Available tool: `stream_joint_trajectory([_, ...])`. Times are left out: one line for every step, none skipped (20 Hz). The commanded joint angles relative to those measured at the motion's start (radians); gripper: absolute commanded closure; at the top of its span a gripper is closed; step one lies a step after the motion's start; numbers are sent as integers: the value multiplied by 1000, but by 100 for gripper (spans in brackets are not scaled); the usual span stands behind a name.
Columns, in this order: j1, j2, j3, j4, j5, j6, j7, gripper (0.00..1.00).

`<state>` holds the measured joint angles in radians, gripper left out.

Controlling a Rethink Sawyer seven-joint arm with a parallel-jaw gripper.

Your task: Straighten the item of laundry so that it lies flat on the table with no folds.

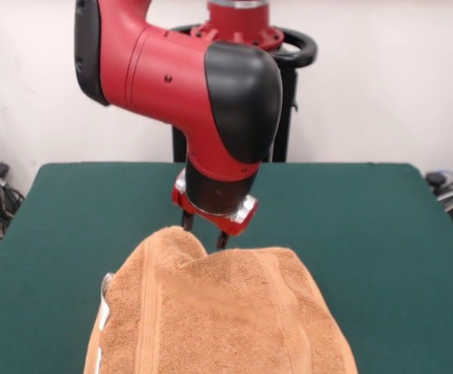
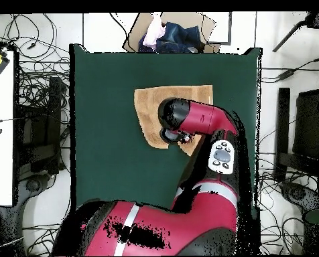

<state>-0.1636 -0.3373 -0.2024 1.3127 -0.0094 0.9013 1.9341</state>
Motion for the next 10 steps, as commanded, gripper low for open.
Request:
stream_joint_trajectory([1, 121, 27, 30, 5, -129, 214, 0])
stream_joint_trajectory([1, 130, 28, 24, 9, -132, 215, 0])
stream_joint_trajectory([0, 142, 29, 16, 13, -130, 216, 0])
stream_joint_trajectory([-2, 156, 30, 9, 19, -126, 218, 0])
stream_joint_trajectory([-3, 173, 31, -7, 23, -110, 217, 0])
stream_joint_trajectory([-2, 186, 31, -16, 26, -118, 223, 0])
stream_joint_trajectory([-2, 200, 30, -25, 28, -125, 226, 0])
stream_joint_trajectory([-2, 213, 30, -34, 29, -132, 229, 0])
stream_joint_trajectory([-1, 228, 28, -44, 29, -142, 234, 0])
stream_joint_trajectory([-3, 235, 30, -49, 30, -145, 231, 0])
